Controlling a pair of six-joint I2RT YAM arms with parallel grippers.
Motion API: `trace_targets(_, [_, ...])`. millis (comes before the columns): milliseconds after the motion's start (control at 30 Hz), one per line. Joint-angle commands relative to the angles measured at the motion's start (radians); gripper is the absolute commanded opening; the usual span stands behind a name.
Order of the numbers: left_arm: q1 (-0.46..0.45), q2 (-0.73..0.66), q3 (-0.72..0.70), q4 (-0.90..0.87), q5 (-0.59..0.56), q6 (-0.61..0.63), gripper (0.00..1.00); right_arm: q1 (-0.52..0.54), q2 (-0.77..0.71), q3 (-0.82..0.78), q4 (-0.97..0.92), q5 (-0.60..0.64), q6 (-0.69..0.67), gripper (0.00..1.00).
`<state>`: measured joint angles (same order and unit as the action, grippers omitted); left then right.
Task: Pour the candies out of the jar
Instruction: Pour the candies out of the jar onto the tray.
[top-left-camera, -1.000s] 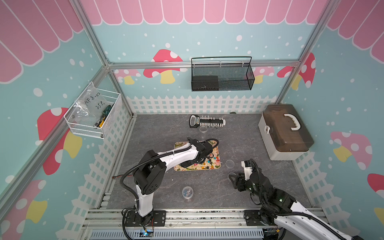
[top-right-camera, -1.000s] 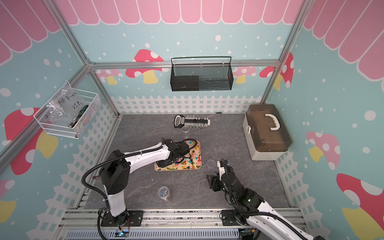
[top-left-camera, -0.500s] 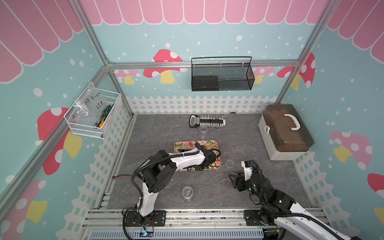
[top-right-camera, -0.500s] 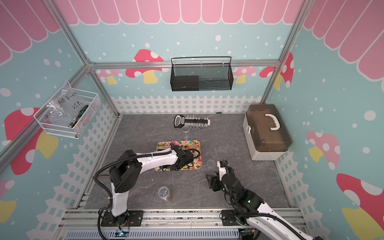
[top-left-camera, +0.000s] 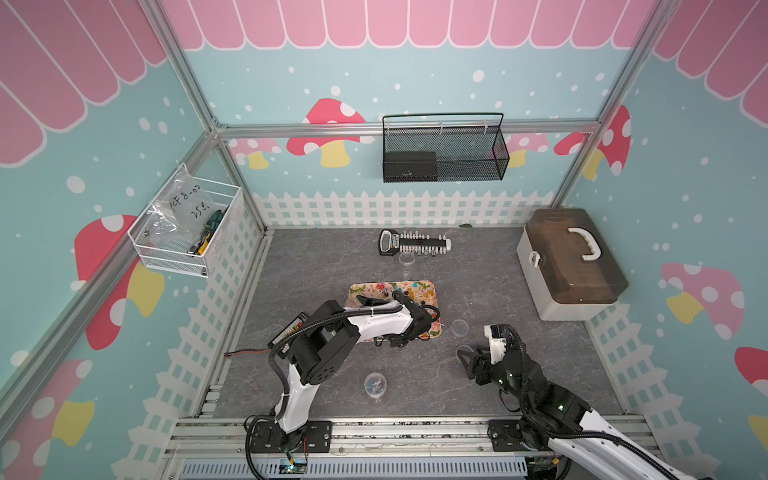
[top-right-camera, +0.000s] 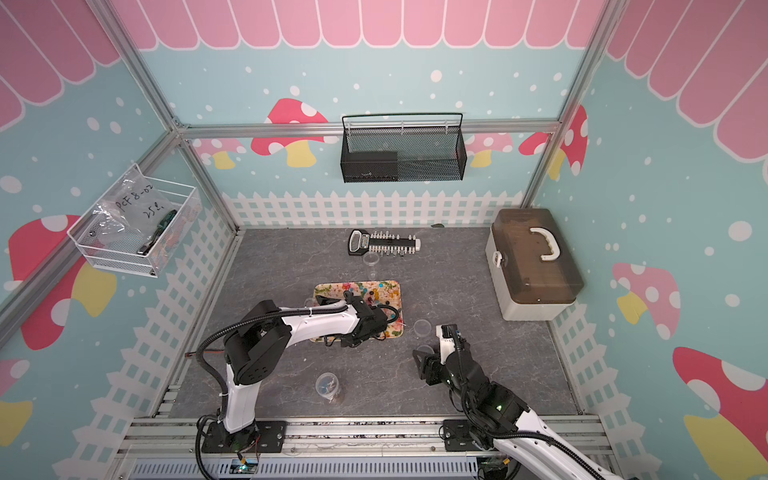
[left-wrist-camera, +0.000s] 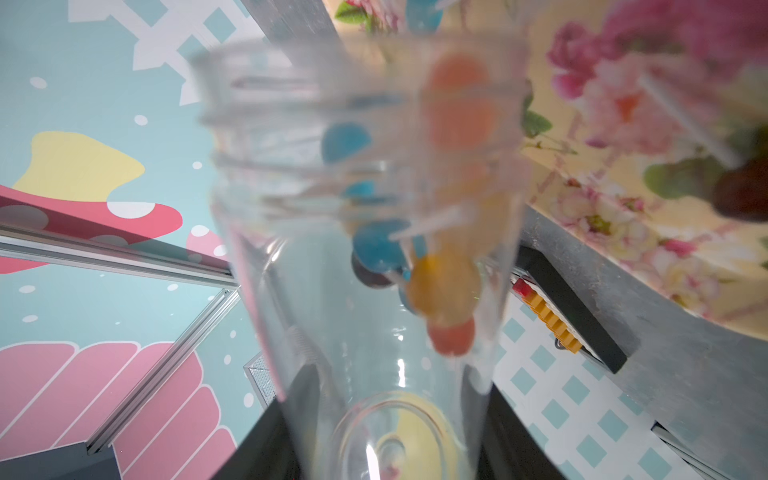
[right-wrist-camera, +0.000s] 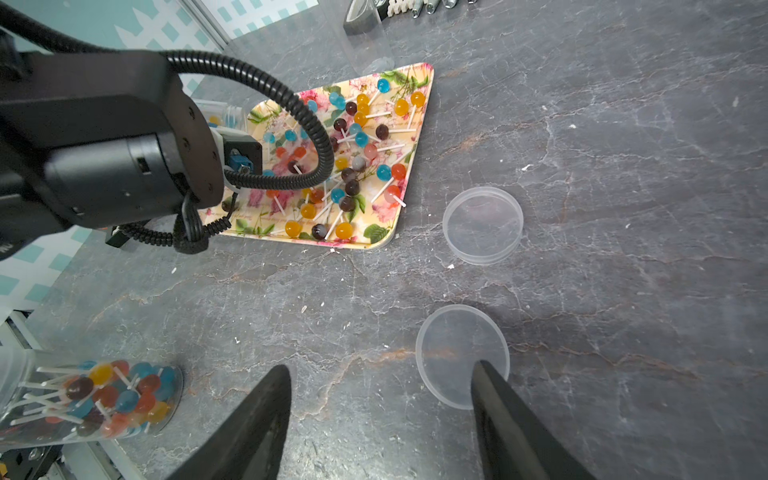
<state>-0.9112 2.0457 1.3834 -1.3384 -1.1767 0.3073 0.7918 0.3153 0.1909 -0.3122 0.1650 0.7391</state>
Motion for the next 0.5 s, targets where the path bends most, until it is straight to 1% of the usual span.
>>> trace_targets(0, [-0.008,-0.031,-0.021,-0.006,-0.028,0.023,0.47,-0.004,-0.019,-0.024,0.003,0.013,0.028,0.68])
trace_targets(367, [-0.010,-0.062,-0.046,-0.007,-0.058,0.035,0.47,-0.003,-0.037,-0.022,-0.029,0.020,0.041,0.67])
trace_targets(467, [-0.011,-0.045,-0.041,-0.002,-0.050,0.029,0.47,-0.003,-0.050,-0.021,-0.044,0.021,0.049,0.67])
